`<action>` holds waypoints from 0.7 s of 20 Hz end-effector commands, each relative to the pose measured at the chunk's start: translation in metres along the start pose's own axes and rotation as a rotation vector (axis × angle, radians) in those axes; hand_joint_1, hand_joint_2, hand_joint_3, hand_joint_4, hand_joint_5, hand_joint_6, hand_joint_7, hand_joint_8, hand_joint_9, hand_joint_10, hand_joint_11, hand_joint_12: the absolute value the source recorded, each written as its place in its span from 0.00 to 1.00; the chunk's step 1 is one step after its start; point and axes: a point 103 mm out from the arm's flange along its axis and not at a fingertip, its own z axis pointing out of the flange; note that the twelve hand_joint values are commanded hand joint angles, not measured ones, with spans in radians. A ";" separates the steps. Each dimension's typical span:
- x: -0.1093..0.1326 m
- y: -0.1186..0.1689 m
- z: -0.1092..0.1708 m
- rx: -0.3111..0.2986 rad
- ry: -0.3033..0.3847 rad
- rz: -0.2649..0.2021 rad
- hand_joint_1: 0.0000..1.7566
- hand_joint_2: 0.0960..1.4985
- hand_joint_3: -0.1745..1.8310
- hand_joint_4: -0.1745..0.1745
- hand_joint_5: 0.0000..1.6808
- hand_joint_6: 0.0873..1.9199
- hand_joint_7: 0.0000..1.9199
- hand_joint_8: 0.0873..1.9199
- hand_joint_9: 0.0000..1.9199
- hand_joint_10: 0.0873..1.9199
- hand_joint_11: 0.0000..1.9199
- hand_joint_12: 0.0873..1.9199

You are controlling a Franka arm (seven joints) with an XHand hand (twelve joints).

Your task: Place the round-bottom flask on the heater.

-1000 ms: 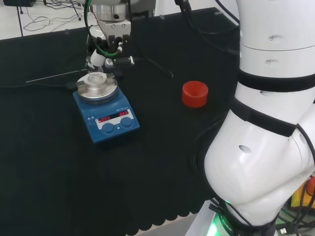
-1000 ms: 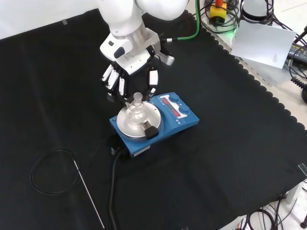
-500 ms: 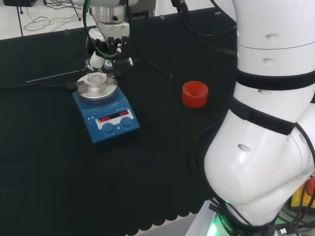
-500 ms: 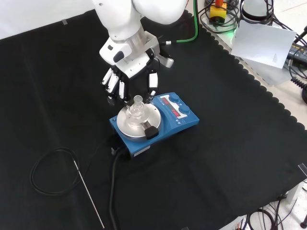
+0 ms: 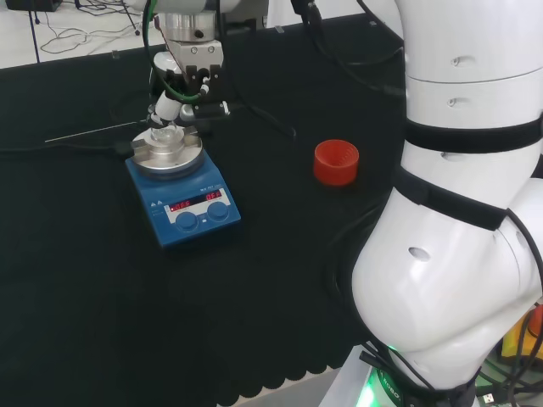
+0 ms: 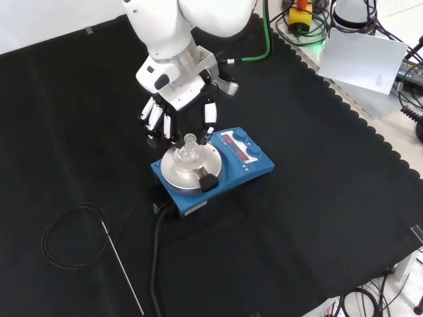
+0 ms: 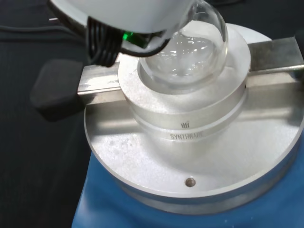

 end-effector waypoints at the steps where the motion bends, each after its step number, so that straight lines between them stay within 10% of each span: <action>1: -0.003 0.000 0.002 0.020 0.007 0.015 0.62 0.46 0.38 0.89 0.67 0.44 0.20 0.34 0.32 0.29 0.19 0.69; 2: -0.004 0.000 0.002 0.025 0.010 0.017 0.61 0.50 0.34 0.90 0.66 0.45 0.19 0.34 0.31 0.30 0.19 0.69; 4: -0.005 0.000 0.002 0.032 0.010 0.020 0.58 0.46 0.36 0.47 0.58 0.43 0.18 0.34 0.30 0.31 0.18 0.69; 6: -0.005 -0.001 0.002 0.035 0.012 0.022 0.56 0.41 0.40 0.29 0.53 0.41 0.17 0.34 0.29 0.31 0.17 0.69; 14: -0.006 -0.007 -0.004 0.048 0.018 0.022 0.53 0.36 0.42 0.33 0.35 0.37 0.13 0.34 0.26 0.32 0.14 0.70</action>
